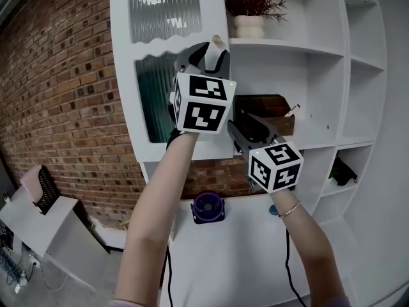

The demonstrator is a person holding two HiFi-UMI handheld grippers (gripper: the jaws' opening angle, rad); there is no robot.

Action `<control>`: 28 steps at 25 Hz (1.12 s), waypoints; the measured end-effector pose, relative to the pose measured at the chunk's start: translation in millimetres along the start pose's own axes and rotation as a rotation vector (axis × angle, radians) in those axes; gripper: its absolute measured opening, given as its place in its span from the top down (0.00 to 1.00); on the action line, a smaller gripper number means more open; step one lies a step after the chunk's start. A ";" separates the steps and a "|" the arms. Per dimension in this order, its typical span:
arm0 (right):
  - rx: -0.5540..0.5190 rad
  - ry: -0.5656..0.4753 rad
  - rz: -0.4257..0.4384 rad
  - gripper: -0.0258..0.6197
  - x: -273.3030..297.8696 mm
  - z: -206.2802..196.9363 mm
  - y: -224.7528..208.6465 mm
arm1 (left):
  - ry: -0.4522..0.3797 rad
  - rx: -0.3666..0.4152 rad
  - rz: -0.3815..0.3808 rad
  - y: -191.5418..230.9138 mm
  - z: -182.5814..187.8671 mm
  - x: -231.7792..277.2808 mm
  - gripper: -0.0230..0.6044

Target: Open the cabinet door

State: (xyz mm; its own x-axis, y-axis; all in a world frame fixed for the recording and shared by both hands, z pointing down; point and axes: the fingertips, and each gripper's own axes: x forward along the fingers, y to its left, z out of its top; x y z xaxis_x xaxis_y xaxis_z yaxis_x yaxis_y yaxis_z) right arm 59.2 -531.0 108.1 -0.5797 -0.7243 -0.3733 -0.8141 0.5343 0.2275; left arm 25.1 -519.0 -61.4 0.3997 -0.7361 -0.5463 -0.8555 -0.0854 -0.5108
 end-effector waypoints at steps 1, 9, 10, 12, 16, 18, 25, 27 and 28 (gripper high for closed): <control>-0.002 -0.005 0.001 0.71 1.5 2.5 -0.9 | 0.003 0.008 0.004 1.1 0.7 3.6 0.74; -0.003 -0.037 0.017 0.70 14.6 18.9 -4.8 | 0.040 0.036 0.013 2.1 -5.1 24.7 0.73; -0.002 -0.036 0.018 0.70 15.6 19.2 -5.2 | 0.040 0.039 0.014 1.8 -4.0 26.4 0.73; 0.002 -0.031 0.020 0.69 17.2 18.1 -5.5 | 0.040 0.045 0.018 1.6 -1.5 29.3 0.73; 0.020 -0.015 0.026 0.68 19.4 10.4 -6.0 | 0.046 0.054 0.033 4.7 1.1 33.3 0.74; 0.028 -0.005 0.028 0.67 19.6 4.9 -7.5 | 0.048 0.051 0.037 4.8 0.1 34.4 0.76; 0.068 0.024 0.043 0.66 23.2 -6.0 -6.2 | 0.044 0.032 0.068 13.4 0.6 31.9 0.84; 0.075 0.033 0.056 0.65 24.2 -9.1 -3.9 | 0.049 0.042 0.067 13.0 1.5 31.3 0.84; 0.077 0.037 0.063 0.65 25.1 -10.7 -2.5 | 0.050 0.045 0.068 12.8 2.0 31.1 0.84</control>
State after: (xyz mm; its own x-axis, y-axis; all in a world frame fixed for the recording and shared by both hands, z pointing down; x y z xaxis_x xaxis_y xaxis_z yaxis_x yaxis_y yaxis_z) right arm 46.3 -555.2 107.8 -0.6319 -0.7030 -0.3262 -0.7716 0.6103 0.1793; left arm 27.3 -541.6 -86.2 0.3232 -0.7721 -0.5471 -0.8640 -0.0049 -0.5035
